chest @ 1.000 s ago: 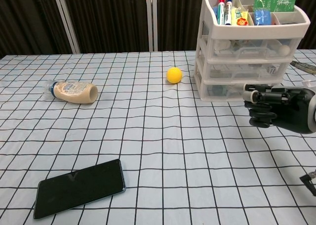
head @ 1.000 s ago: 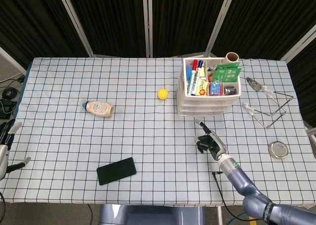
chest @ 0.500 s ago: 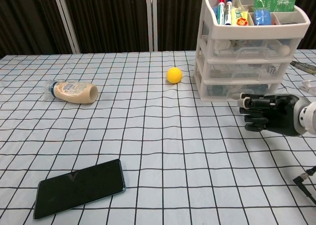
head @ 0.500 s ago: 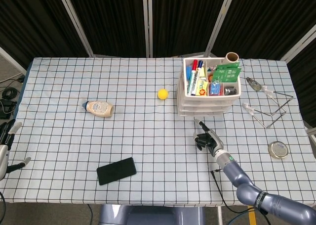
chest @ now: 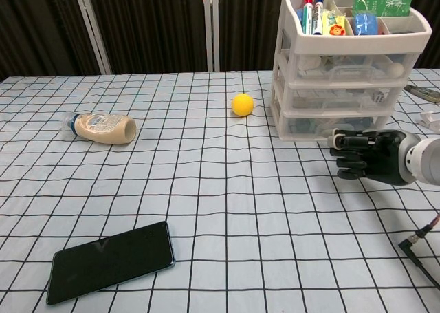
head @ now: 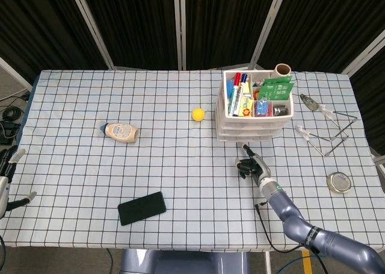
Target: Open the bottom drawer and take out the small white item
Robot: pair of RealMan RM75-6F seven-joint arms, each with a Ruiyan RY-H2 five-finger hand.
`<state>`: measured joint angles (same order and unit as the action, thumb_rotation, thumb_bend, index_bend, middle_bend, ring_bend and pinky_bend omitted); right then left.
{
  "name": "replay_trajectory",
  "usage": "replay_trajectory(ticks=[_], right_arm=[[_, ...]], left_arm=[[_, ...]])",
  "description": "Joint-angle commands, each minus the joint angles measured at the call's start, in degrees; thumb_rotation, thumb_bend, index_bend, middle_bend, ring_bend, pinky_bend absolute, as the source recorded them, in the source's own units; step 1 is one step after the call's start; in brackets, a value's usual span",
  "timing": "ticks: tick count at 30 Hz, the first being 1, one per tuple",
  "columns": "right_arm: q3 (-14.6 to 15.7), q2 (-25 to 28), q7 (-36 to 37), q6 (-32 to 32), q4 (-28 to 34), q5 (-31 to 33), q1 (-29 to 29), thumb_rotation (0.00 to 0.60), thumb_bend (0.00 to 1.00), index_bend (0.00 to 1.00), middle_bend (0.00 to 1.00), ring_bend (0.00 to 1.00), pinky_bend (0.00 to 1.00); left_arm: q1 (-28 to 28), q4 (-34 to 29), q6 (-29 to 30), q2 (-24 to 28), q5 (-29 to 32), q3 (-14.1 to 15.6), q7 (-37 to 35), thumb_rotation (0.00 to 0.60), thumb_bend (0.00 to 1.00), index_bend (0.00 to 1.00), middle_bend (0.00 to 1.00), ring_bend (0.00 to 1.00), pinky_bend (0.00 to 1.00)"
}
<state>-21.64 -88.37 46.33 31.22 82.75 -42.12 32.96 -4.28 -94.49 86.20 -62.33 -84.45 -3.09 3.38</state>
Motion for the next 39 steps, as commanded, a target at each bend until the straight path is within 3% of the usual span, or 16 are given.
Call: replay_trajectory(ticks=[1, 16, 29, 39], right_arm=[[-0.44, -0.63, -0.47, -0.16, -0.78, 0.46, 0.06, 0.6, 0.54, 0.08, 0.94, 0.96, 0.85], [-3.05, -4.28, -1.79, 0.69, -4.23, 2.27, -0.52, 0.6, 0.54, 0.08, 0.94, 0.96, 0.85], [-6.51, -5.61, 1.7, -5.22, -5.82, 3.55, -1.81, 0.6, 0.54, 0.11, 0.94, 0.96, 0.85], [-7.79, -6.8, 1.61, -4.43, -6.93, 2.06, -2.6, 0.6, 0.54, 0.11, 0.94, 0.96, 0.85]], left_arm=[[-0.07, -0.01, -0.21, 0.06, 0.05, 0.03, -0.1, 0.6, 0.0, 0.0, 0.0, 0.0, 0.0], [-0.16, -0.21, -0.84, 0.57, 0.26, 0.18, -0.72, 0.6, 0.0, 0.0, 0.0, 0.0, 0.0], [-0.27, -0.46, -1.37, 0.73, 0.26, 0.43, -0.64, 0.6, 0.0, 0.0, 0.0, 0.0, 0.0], [-0.41, -0.43, -1.67, 0.68, 0.16, 0.56, -0.42, 0.6, 0.0, 0.0, 0.0, 0.0, 0.0]])
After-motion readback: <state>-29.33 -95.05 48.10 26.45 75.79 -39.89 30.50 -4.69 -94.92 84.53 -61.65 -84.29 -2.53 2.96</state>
